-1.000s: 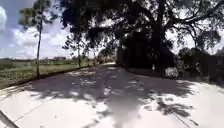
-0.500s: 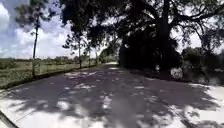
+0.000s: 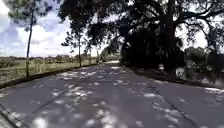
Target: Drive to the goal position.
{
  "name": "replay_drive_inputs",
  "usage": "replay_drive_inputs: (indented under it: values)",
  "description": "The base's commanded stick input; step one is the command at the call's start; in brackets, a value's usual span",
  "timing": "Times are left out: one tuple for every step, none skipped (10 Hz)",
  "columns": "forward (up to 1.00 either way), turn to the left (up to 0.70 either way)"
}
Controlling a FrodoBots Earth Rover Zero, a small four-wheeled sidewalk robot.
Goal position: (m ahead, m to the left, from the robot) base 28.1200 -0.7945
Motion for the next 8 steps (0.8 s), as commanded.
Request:
replay_drive_inputs:
  values:
    - [0.85,0.00]
    - [0.85,0.00]
    - [0.85,0.00]
    - [0.85,0.00]
    - [0.85,0.00]
    - [0.85,0.00]
    - [0.85,0.00]
    - [0.85,0.00]
